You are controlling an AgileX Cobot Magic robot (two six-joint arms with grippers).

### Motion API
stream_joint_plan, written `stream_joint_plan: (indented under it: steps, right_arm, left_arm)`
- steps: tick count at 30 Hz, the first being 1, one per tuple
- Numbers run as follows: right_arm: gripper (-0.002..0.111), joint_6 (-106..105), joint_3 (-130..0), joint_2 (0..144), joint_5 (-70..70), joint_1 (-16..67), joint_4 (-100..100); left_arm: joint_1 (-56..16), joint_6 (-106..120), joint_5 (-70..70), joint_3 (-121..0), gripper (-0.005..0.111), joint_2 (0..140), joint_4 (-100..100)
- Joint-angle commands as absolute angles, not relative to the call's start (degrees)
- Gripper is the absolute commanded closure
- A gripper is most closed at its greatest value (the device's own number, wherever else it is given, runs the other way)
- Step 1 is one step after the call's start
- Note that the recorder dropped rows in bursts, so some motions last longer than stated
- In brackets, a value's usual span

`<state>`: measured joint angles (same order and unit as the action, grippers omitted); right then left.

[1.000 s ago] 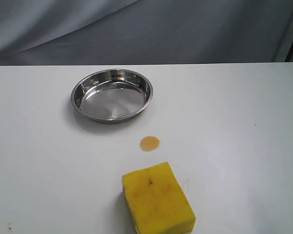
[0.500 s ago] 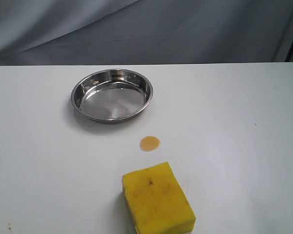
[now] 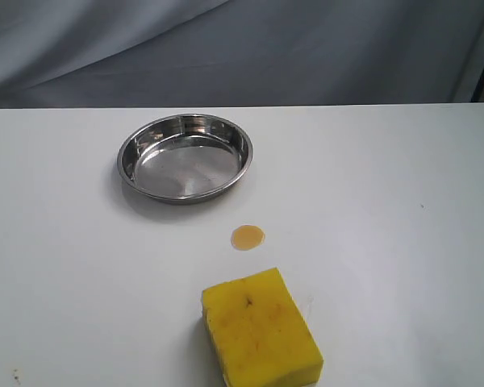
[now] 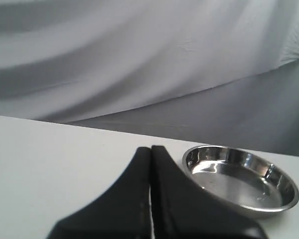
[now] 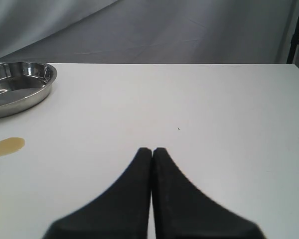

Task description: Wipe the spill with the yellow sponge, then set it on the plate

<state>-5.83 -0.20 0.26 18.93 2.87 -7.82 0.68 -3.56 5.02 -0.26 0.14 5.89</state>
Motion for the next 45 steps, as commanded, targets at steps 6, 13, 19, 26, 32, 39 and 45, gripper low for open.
stream_joint_plan:
  steps: [6, 13, 19, 26, 32, 39, 45]
  right_arm:
    - [0.108, -5.6, 0.0, 0.0, 18.93, 2.89, -7.61]
    - [0.108, -5.6, 0.0, 0.0, 18.93, 2.89, -7.61]
    - [0.108, -5.6, 0.0, 0.0, 18.93, 2.89, -7.61]
    - [0.108, -5.6, 0.0, 0.0, 18.93, 2.89, -7.61]
    - [0.108, -5.6, 0.0, 0.0, 18.93, 2.89, -7.61]
    - [0.108, -5.6, 0.0, 0.0, 18.93, 2.89, -7.61]
    - [0.108, -5.6, 0.0, 0.0, 18.93, 2.89, -7.61]
  left_arm:
    - [0.37, -12.96, 6.82, -5.98, 0.107, 0.0, 24.28]
    - [0.37, -11.46, 30.34, -21.4, 0.107, 5.5, 14.12]
    - [0.37, -1.58, 47.36, -33.59, 0.107, 15.49, 13.08]
    - [0.37, 10.46, 64.53, -44.9, 0.107, 27.28, 16.3]
    - [0.37, 14.06, 69.96, -48.31, 0.107, 35.23, 20.05]
    - [0.37, 18.39, 69.26, -48.31, 0.107, 38.66, 21.75]
    - [0.37, 20.05, 66.68, -49.96, 0.107, 40.38, 17.08]
